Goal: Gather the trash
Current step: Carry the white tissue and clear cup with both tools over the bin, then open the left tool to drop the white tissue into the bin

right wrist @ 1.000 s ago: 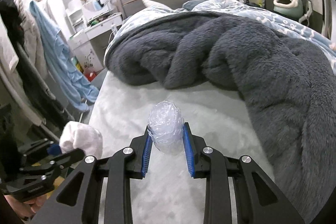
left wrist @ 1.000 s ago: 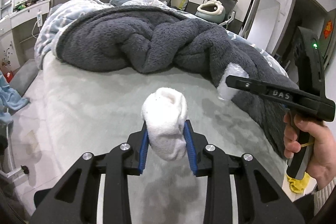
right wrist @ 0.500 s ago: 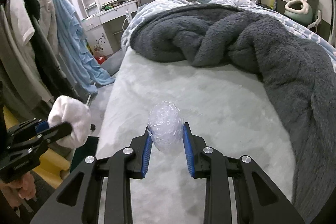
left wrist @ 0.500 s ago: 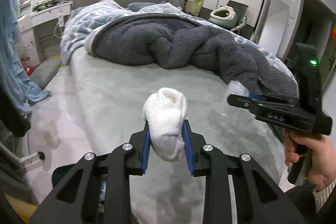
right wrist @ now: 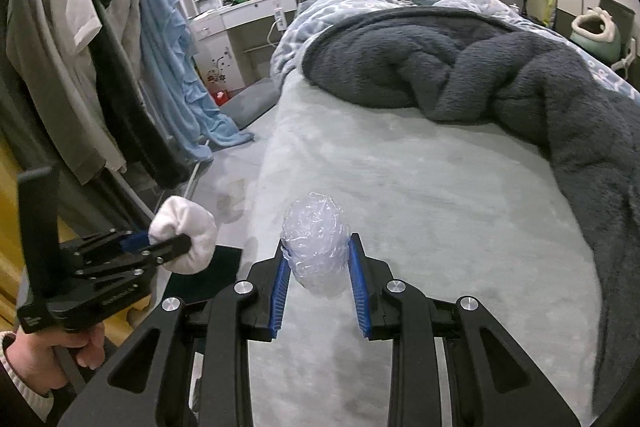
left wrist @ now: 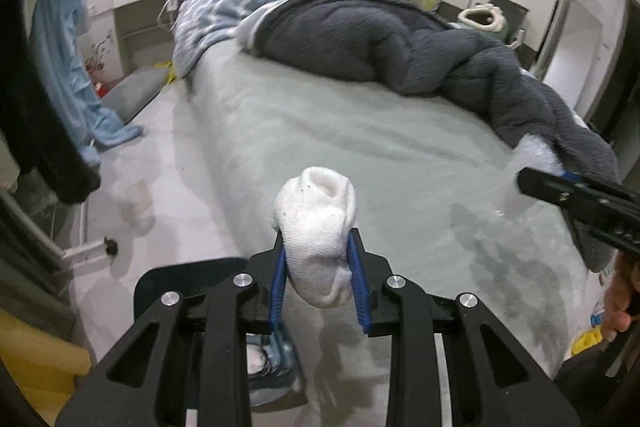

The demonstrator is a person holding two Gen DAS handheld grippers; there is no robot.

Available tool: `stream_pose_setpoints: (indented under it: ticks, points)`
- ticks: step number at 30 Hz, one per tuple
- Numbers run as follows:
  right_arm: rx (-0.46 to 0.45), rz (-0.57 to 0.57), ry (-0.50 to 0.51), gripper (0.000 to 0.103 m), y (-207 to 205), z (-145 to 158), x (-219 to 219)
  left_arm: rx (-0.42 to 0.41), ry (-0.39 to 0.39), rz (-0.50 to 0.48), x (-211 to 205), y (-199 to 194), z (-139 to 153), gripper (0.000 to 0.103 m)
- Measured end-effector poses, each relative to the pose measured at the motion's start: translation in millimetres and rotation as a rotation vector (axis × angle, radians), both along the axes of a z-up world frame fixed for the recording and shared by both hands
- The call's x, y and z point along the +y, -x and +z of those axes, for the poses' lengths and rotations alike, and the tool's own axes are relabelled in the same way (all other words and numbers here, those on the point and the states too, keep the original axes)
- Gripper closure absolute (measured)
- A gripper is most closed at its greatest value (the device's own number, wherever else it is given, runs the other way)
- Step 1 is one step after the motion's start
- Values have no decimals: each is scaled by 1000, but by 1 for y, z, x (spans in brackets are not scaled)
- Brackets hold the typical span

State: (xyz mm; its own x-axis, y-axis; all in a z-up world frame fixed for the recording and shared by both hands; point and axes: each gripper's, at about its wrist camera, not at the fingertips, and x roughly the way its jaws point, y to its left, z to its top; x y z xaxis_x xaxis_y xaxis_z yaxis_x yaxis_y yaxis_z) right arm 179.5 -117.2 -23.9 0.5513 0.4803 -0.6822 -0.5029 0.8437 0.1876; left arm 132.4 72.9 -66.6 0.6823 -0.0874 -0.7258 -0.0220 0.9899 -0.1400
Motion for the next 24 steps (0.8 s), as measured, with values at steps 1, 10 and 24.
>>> stream_pose_setpoints:
  ticks: [1, 10, 24]
  points:
    - [1, 10, 1, 74, 0, -1, 7, 12, 1, 14, 7, 0, -4, 72]
    - [14, 87, 11, 74, -2, -11, 59, 134, 37, 98, 54, 2, -43, 72]
    - [59, 220, 67, 74, 6, -41, 140, 325, 101, 201, 116, 11, -101, 72]
